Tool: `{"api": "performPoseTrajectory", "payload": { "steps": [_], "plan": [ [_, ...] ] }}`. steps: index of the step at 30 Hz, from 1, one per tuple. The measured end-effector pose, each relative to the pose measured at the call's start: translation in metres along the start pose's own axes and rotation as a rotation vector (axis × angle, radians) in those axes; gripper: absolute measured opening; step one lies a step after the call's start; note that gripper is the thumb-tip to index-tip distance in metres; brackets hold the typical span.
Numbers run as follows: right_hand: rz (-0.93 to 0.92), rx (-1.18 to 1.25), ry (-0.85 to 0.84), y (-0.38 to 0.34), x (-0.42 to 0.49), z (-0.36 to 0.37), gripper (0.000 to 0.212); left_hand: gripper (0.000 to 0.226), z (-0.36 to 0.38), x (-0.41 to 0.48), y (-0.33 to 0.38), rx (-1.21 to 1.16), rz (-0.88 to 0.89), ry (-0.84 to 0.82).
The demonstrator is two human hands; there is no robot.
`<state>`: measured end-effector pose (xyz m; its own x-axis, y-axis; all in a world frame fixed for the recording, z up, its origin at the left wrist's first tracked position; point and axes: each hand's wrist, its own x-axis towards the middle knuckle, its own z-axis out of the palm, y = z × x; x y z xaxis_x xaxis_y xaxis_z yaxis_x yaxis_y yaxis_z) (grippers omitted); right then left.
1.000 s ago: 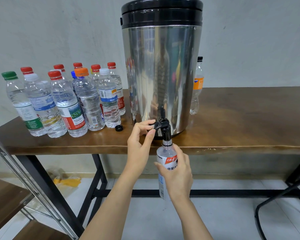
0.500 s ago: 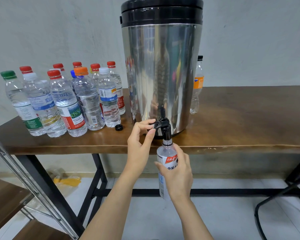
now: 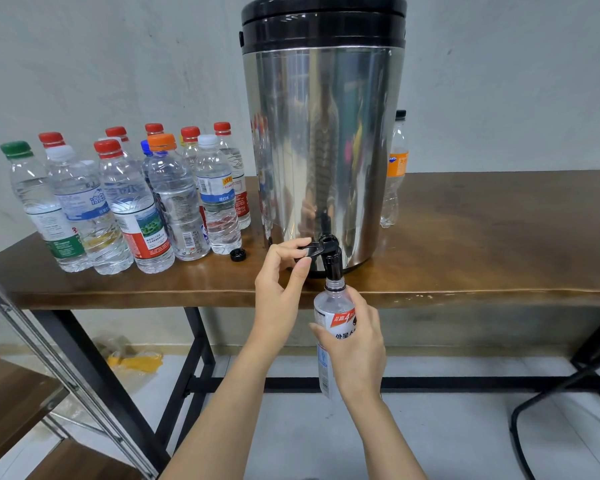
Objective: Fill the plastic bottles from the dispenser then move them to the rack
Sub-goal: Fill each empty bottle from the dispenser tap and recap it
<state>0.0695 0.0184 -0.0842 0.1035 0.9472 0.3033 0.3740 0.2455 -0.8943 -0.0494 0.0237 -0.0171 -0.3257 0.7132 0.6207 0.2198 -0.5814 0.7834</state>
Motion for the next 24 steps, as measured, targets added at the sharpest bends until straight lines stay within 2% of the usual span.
{"api": "performPoseTrajectory", "payload": {
  "steps": [6, 10, 14, 17, 20, 24],
  "plan": [
    [0.002, -0.012, -0.013, 0.001, 0.001, 0.000, 0.080, 0.011, -0.003, 0.002, 0.000, 0.063, 0.017, -0.022],
    [-0.002, -0.020, -0.012, 0.002, 0.002, -0.001, 0.080, 0.007, -0.011, 0.010, 0.001, 0.224, 0.104, -0.087],
    [-0.003, -0.009, -0.010, 0.001, 0.001, -0.002, 0.080, 0.014, -0.022, 0.021, 0.002, 0.457, 0.239, -0.179],
    [-0.002, -0.003, -0.011, 0.001, 0.001, -0.002, 0.079, 0.013, -0.029, 0.031, 0.006, 0.579, 0.365, -0.298],
    [-0.002, -0.005, -0.013, 0.001, 0.001, -0.001, 0.079, 0.022, -0.035, 0.040, 0.009, 0.716, 0.526, -0.424],
    [0.006, -0.004, -0.010, 0.002, 0.002, -0.001, 0.080, 0.028, -0.039, 0.047, 0.011, 0.808, 0.668, -0.500]
  ]
}}
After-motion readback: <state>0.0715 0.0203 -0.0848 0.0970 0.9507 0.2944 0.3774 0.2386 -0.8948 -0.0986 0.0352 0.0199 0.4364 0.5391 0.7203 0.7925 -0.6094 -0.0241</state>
